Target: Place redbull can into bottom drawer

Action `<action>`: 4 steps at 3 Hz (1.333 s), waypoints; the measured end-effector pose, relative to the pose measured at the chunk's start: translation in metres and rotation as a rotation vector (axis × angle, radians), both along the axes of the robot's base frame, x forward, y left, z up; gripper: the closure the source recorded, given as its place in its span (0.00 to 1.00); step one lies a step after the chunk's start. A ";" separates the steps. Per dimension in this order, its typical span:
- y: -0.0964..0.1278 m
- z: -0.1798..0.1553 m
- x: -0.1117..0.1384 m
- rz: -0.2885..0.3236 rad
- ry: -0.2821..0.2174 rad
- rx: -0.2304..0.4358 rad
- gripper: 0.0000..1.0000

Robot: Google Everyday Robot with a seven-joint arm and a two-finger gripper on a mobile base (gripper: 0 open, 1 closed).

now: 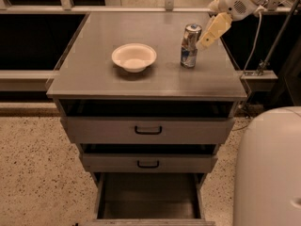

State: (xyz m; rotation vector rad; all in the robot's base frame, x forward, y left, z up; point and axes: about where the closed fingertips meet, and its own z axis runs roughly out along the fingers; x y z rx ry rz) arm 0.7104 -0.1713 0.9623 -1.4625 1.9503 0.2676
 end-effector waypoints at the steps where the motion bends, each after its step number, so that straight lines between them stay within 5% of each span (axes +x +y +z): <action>1: -0.002 -0.004 0.005 -0.007 0.001 -0.001 0.00; 4: 0.028 -0.067 0.033 0.009 0.098 0.044 0.00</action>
Offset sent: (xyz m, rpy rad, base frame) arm 0.0119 -0.0058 -0.0449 0.0136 0.1141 -0.0399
